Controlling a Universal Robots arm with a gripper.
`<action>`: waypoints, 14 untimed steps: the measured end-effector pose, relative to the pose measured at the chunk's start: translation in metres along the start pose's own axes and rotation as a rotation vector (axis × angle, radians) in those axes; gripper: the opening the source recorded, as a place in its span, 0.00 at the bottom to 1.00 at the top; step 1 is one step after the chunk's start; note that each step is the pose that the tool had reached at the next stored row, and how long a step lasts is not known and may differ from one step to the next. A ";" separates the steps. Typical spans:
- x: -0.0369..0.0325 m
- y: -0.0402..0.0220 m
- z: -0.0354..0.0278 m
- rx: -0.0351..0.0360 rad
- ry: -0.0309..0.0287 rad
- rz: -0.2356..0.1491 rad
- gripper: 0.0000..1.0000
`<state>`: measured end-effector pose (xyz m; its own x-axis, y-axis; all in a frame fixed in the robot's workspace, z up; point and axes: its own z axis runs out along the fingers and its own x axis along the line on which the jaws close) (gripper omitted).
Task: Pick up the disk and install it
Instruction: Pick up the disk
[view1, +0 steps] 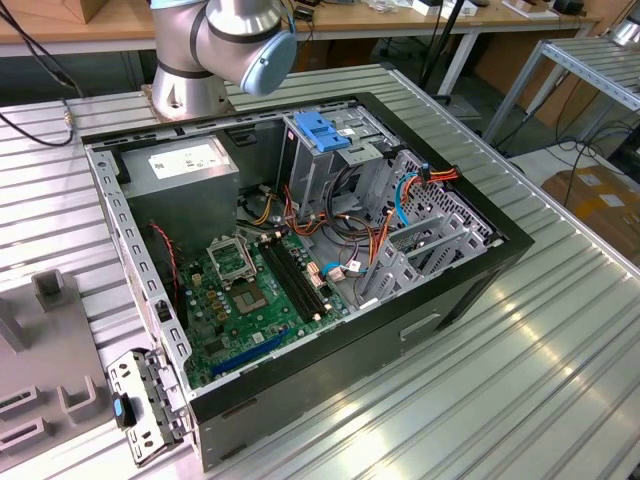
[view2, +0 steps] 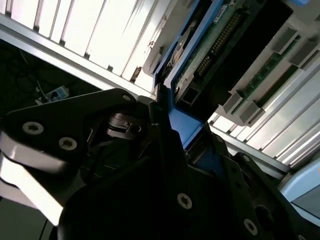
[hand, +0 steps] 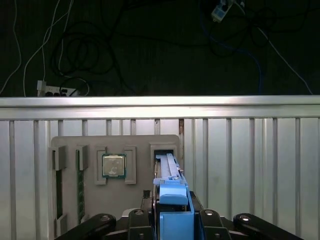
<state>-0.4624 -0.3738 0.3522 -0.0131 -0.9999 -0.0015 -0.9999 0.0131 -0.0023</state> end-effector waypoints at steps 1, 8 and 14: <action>0.0000 0.0000 -0.0033 -0.0001 0.0001 0.000 0.37; 0.0000 -0.0001 -0.0249 -0.0001 0.0000 0.000 0.37; -0.0001 -0.0001 -0.0417 -0.0001 0.0000 0.000 0.37</action>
<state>-0.4624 -0.3738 0.3940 -0.0131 -0.9999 -0.0015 -0.9999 0.0131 -0.0023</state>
